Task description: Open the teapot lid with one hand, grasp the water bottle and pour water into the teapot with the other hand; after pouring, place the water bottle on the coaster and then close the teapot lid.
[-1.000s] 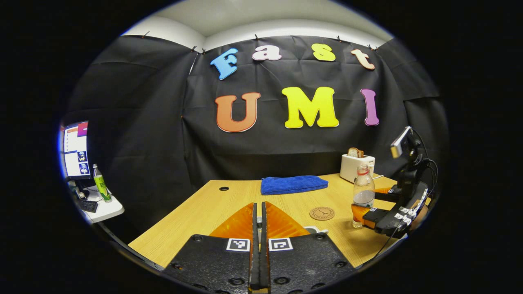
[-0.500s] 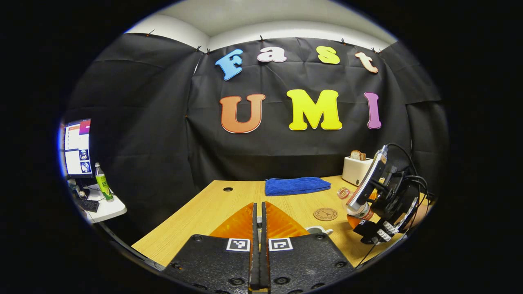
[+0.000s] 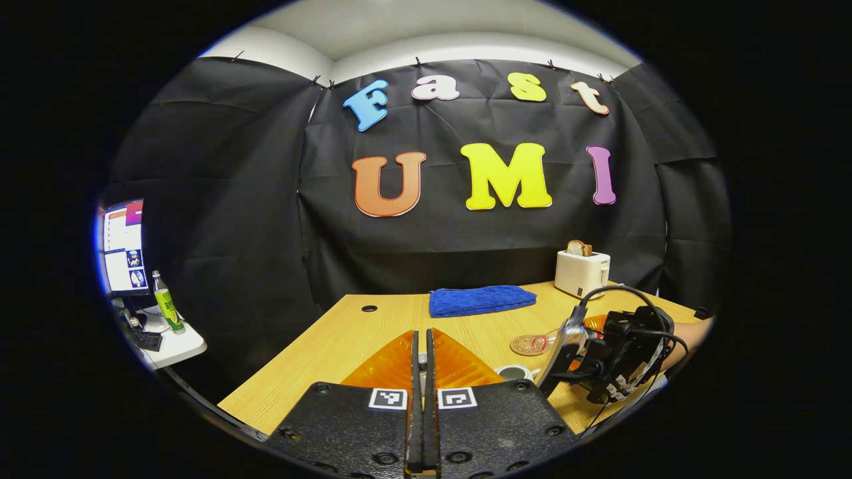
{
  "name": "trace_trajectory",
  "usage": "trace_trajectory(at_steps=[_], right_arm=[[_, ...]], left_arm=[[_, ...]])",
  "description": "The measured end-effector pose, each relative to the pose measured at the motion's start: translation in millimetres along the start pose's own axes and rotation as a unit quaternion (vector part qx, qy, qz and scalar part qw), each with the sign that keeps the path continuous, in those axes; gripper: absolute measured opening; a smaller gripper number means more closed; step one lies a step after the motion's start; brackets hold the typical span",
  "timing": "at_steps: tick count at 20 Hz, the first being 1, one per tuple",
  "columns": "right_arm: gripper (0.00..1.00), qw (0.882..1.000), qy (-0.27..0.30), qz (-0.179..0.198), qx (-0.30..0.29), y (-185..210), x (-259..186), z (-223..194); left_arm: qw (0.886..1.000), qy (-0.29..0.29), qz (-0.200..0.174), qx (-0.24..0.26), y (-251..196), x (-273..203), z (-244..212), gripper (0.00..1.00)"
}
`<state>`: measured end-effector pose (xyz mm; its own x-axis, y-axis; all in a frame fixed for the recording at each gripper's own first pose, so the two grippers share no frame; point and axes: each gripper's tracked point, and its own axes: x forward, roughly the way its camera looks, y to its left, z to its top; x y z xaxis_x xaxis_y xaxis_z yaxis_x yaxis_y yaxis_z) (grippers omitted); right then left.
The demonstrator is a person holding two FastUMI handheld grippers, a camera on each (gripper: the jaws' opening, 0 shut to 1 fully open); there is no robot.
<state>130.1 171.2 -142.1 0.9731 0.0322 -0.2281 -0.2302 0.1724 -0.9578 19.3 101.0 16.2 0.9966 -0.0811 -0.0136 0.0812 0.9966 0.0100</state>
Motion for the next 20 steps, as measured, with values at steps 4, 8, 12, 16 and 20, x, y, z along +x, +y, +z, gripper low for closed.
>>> trace_trajectory(at_steps=[4, 8, 12, 16, 20], right_arm=[[0.74, 0.999, -0.01, -0.014, -0.051, -4.7, -0.1, 6.7], [0.74, 0.995, -0.018, -0.031, -0.098, -13.1, -0.7, 9.7], [0.73, 0.987, -0.027, -0.051, -0.153, -17.3, -2.0, 9.9], [0.74, 0.98, -0.043, -0.062, -0.184, -19.4, -5.0, 15.1], [0.74, 0.973, -0.053, -0.07, -0.215, -21.6, -5.4, 21.3]], left_arm=[[1.0, 0.003, 0.001, -0.004, 5.4, 0.9, -2.9, 0.03], [1.0, 0.005, 0.002, -0.006, 6.8, 0.7, -3.0, 0.03], [1.0, 0.004, -0.005, -0.001, 3.4, 0.3, -2.8, 0.03], [1.0, 0.006, -0.011, 0.005, -1.4, 0.9, -5.7, 0.03], [1.0, 0.009, -0.015, 0.009, -4.3, 2.3, -6.3, 0.03]])
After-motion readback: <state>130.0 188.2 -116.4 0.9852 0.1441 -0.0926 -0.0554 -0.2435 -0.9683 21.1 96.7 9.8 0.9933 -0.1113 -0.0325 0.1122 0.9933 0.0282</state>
